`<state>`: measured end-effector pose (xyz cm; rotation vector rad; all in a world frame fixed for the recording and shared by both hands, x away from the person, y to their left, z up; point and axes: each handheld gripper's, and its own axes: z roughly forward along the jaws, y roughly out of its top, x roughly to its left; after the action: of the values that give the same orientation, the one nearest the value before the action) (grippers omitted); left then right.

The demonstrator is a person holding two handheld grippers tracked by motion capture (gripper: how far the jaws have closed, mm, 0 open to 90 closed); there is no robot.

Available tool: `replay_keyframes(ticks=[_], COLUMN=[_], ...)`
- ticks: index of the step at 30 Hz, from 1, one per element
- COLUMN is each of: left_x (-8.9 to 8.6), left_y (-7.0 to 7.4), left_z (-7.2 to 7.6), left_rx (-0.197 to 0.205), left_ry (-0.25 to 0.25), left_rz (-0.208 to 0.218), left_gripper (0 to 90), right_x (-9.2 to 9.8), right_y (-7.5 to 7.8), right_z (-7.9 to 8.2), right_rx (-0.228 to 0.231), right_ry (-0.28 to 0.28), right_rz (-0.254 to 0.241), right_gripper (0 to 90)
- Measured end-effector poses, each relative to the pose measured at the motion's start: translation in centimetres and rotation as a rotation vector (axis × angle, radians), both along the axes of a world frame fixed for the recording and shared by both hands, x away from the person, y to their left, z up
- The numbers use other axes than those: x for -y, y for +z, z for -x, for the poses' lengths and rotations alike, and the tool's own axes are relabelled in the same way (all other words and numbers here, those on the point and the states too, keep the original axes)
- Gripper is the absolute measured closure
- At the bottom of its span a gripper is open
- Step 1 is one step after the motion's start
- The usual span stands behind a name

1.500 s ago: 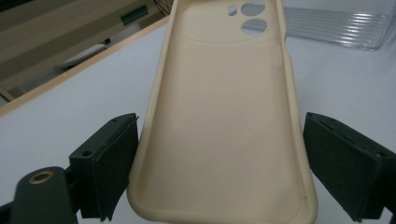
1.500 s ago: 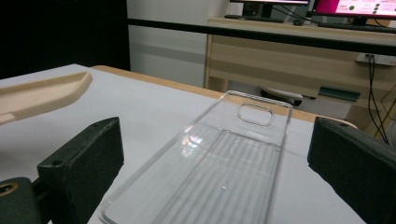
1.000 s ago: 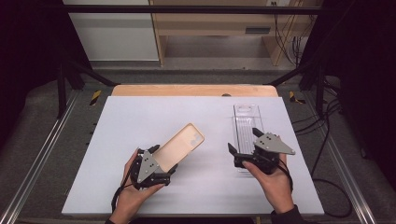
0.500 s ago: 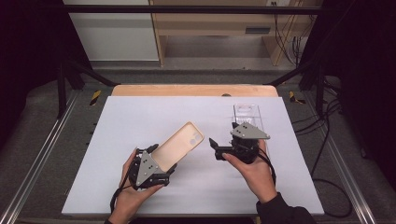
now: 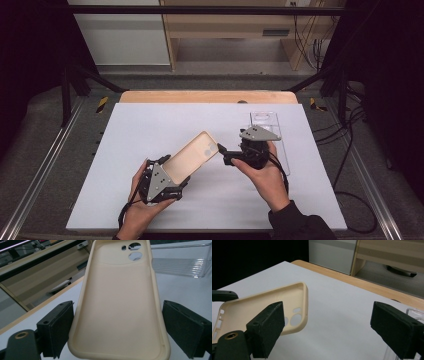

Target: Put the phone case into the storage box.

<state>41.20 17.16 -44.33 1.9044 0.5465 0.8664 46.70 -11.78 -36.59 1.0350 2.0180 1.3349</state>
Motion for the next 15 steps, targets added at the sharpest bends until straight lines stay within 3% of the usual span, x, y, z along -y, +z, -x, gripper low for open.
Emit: replay_keyframes(ticks=[15], left_x=[0.2], left_y=[0.1], left_z=[0.3], left_rx=[0.026], left_ry=[0.003], left_rz=[-0.010], left_gripper=[11.7], right_x=[-1.5], right_y=[0.2], right_z=[-0.3], right_rx=[-0.016], right_ry=[0.030], right_rz=[-0.003], right_gripper=[16.4])
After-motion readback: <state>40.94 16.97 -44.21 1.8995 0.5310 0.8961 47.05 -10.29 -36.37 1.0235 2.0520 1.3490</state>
